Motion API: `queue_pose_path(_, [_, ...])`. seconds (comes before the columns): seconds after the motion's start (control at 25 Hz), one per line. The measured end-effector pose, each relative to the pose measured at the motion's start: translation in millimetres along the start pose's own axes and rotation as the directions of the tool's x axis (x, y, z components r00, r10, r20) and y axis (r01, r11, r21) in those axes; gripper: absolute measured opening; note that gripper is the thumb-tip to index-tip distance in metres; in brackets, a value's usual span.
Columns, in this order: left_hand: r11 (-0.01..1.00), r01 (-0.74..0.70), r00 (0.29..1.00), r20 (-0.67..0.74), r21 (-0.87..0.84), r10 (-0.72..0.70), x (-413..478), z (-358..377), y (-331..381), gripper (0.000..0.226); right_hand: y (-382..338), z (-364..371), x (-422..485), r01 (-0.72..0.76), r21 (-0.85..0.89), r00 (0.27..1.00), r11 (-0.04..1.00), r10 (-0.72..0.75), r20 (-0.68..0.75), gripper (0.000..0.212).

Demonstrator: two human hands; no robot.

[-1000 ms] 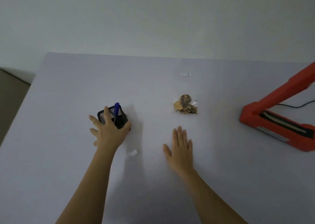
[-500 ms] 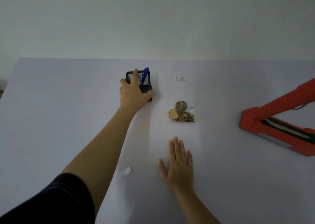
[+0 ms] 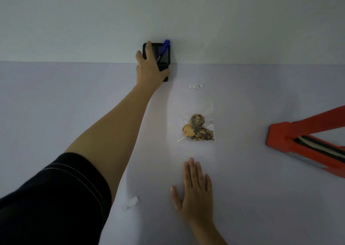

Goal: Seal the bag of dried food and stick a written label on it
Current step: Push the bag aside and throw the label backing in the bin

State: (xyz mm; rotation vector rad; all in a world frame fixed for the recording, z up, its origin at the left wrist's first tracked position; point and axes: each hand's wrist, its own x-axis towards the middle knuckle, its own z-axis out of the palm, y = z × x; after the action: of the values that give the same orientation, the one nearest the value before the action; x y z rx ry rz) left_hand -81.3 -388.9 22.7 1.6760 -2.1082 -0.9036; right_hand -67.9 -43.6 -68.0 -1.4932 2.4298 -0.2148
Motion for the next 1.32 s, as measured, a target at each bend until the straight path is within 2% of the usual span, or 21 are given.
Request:
queue_pose_path(0.12, [1.0, -0.019, 1.0, -0.008, -0.012, 0.019, -38.8, -5.8, -2.9, 0.101, -0.9, -4.4, 1.3, -0.004, 0.007, 1.0, 1.0, 0.004, 0.011, 0.075])
queue_pose_path(0.24, [0.999, -0.039, 0.999, 0.037, -0.001, 0.039, -120.4, -5.2, -38.3, 0.084, -0.8, -6.1, -0.3, 0.007, -0.007, 0.999, 1.0, -0.007, 0.045, 0.072])
queue_pose_path(0.36, [0.999, 0.035, 0.998, 0.057, 0.005, -0.035, -217.5, -11.1, -98.3, 0.058, -1.8, -6.8, -1.5, 0.019, -0.029, 0.998, 0.999, -0.017, 0.057, 0.07])
queue_pose_path(0.48, [0.989, 0.15, 0.988, -0.033, -0.003, -0.15, -293.7, -22.2, -149.6, 0.032, -10.3, -8.8, -13.9, 0.053, -0.022, 0.997, 0.998, -0.052, 0.053, 0.068])
queue_pose_path(0.6, [0.966, 0.256, 0.967, 0.017, -0.038, -0.256, -341.1, -24.0, -178.0, 0.03, -41.7, 4.1, -58.2, 0.166, 0.007, 0.982, 0.986, -0.166, 0.093, 0.067])
queue_pose_path(0.68, [0.965, 0.255, 0.966, 0.053, -0.053, -0.253, -352.9, -18.7, -181.0, 0.035, -60.9, 16.0, -88.1, 0.159, 0.007, 0.98, 0.987, -0.159, 0.116, 0.069])
queue_pose_path(0.76, [0.97, 0.24, 0.971, 0.027, -0.037, -0.239, -351.4, -13.1, -177.6, 0.036, -69.2, 21.9, -101.7, 0.122, 0.003, 0.984, 0.993, -0.121, 0.129, 0.069])
queue_pose_path(0.96, [0.978, 0.203, 0.977, -0.062, -0.038, -0.206, -351.2, -2.9, -180.0, 0.022, -66.6, 28.7, -105.8, 0.159, -0.056, 0.981, 0.986, -0.151, 0.124, 0.068])
queue_pose_path(1.2, [0.943, 0.319, 0.943, -0.07, -0.097, -0.326, -349.3, -0.4, -171.9, 0.016, -64.4, 19.7, -103.9, 0.212, -0.024, 0.948, 0.977, -0.199, 0.249, 0.074])
queue_pose_path(1.32, [0.925, 0.354, 0.921, -0.121, -0.14, -0.371, -349.5, 2.7, -167.2, 0.026, -60.5, 16.7, -103.4, 0.234, -0.018, 0.937, 0.972, -0.221, 0.269, 0.07])
